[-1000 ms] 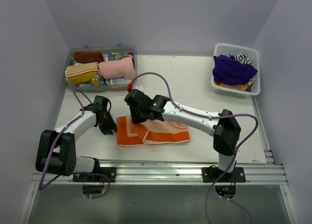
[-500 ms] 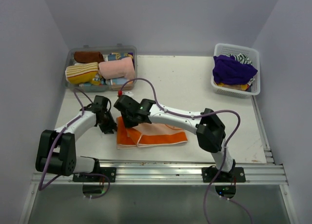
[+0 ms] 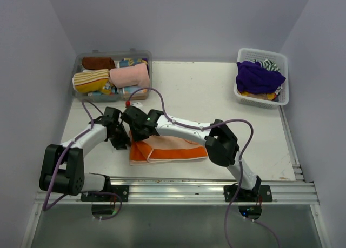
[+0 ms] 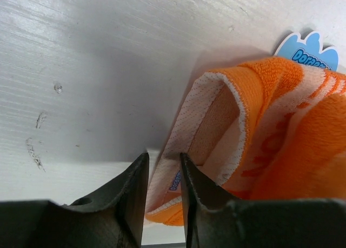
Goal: Roll the towels
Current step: Fold the towel
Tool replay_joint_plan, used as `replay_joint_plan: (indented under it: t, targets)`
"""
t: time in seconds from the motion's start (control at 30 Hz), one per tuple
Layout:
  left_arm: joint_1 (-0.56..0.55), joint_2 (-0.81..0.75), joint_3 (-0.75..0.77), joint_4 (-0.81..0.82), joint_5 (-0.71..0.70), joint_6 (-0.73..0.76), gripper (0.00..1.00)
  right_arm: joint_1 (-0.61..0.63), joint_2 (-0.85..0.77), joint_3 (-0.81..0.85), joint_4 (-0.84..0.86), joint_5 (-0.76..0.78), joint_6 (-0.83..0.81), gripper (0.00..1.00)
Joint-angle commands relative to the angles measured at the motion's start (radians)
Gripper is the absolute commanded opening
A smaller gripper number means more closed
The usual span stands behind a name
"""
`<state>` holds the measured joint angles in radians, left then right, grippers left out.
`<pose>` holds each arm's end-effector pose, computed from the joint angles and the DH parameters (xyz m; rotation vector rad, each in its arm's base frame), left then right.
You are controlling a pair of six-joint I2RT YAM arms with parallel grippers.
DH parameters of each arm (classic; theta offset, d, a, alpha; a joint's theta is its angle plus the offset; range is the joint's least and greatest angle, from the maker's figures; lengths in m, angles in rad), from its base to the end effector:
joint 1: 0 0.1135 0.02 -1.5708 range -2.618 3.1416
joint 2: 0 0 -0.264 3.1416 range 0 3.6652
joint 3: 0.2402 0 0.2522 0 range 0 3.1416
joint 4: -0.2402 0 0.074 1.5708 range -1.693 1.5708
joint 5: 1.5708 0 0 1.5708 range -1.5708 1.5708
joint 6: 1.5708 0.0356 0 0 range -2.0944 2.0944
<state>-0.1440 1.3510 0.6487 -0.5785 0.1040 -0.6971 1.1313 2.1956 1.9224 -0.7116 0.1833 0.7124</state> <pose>0.2167 -0.0352 0.1539 -0.7714 2.7987 -0.3110 0.2130 0.4377 0.2285 -0.4708 2.5624 0.4813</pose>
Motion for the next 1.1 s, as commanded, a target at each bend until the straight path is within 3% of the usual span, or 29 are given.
replay_joint_plan:
  t: [0.0, 0.03, 0.13, 0.23, 0.37, 0.4, 0.5, 0.57, 0.6, 0.67, 0.9, 1.07]
  targets:
    - [0.007, -0.032, 0.006, -0.006, -0.003, -0.01, 0.34, -0.001, -0.013, 0.05, 0.024, -0.002, -0.028, 0.34]
    - [0.014, -0.041, 0.009, -0.009, -0.007, -0.012, 0.35, -0.004, -0.023, 0.049, 0.027, 0.002, -0.036, 0.5]
    - [0.029, -0.084, 0.052, -0.058, -0.033, -0.01, 0.39, -0.024, -0.117, 0.018, 0.015, 0.071, -0.059, 0.59]
    - [0.035, -0.131, 0.101, -0.122, -0.085, -0.013, 0.39, -0.091, -0.221, -0.083, 0.049, 0.103, -0.06, 0.59]
    - [0.035, -0.202, 0.225, -0.173, -0.121, 0.04, 0.43, -0.244, -0.414, -0.377, 0.13, 0.065, -0.039, 0.58]
    - [0.032, -0.202, 0.247, -0.175, -0.048, 0.071, 0.44, -0.277, -0.471, -0.42, 0.135, 0.058, -0.037, 0.57]
    - [-0.003, -0.168, 0.344, -0.227, -0.02, 0.099, 0.43, -0.407, -0.555, -0.565, 0.147, 0.047, -0.062, 0.51]
    - [-0.08, -0.148, 0.371, -0.218, 0.011, 0.088, 0.43, -0.429, -0.573, -0.612, 0.129, 0.141, -0.086, 0.47]
    - [-0.103, -0.141, 0.364, -0.168, 0.133, 0.088, 0.43, -0.448, -0.576, -0.617, 0.094, 0.166, -0.103, 0.43]
    - [-0.118, -0.138, 0.298, -0.1, 0.23, 0.074, 0.42, -0.472, -0.564, -0.622, 0.08, 0.147, -0.125, 0.39]
    - [-0.101, -0.038, 0.256, -0.04, 0.12, 0.11, 0.41, -0.505, -0.455, -0.576, 0.078, 0.016, -0.197, 0.2]
    - [-0.086, 0.054, 0.224, 0.005, 0.088, 0.128, 0.38, -0.505, -0.401, -0.571, 0.118, -0.005, -0.18, 0.17]
